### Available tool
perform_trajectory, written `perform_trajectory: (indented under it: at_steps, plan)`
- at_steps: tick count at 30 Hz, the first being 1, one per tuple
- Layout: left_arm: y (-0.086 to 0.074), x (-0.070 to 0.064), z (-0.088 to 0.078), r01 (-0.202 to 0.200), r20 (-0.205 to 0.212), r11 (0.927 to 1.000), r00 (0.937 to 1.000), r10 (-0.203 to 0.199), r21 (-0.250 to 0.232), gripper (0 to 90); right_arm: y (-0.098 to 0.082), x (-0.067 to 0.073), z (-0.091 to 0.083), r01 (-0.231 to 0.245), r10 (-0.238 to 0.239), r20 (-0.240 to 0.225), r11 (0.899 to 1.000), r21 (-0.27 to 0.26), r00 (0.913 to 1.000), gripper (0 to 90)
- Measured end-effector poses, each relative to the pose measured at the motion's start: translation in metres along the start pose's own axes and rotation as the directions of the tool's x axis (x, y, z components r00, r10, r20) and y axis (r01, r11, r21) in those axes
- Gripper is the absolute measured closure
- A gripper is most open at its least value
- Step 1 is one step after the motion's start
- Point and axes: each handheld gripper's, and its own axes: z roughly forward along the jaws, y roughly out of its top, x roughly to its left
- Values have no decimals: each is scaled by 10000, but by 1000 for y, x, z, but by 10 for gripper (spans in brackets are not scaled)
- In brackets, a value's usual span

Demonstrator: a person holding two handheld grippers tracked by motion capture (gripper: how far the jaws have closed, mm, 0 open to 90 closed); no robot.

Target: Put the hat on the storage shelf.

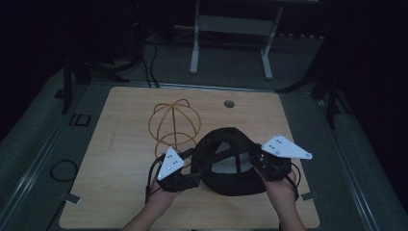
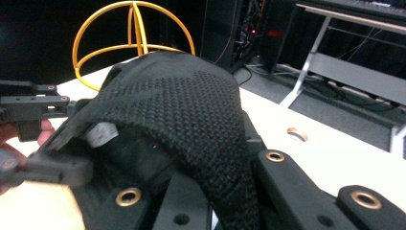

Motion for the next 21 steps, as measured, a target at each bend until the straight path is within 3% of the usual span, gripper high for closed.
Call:
perform_trajectory:
  at_steps: [4,8,12,15,21]
  plan:
    - [3,1,0,284,47,9995,9996,-283,-145,418,0,1,-2,60,-60,-30,10000,5,10000,877]
    - [6,-1,0,224,-29,9997,9997,-224,-136,532,-2,1,-2,-17,17,-120,10000,5,9999,878]
    - [8,-2,1,357,-74,9993,9993,-358,-122,706,-5,2,-4,-63,64,-185,10000,23,9998,877]
    - [11,-4,0,221,-223,9996,9995,-225,-168,833,-7,1,-4,-74,75,-221,10000,44,9997,877]
    - [18,-7,-4,-50,-440,9991,9990,31,-432,874,-13,3,-5,-125,126,-279,9999,33,9995,877]
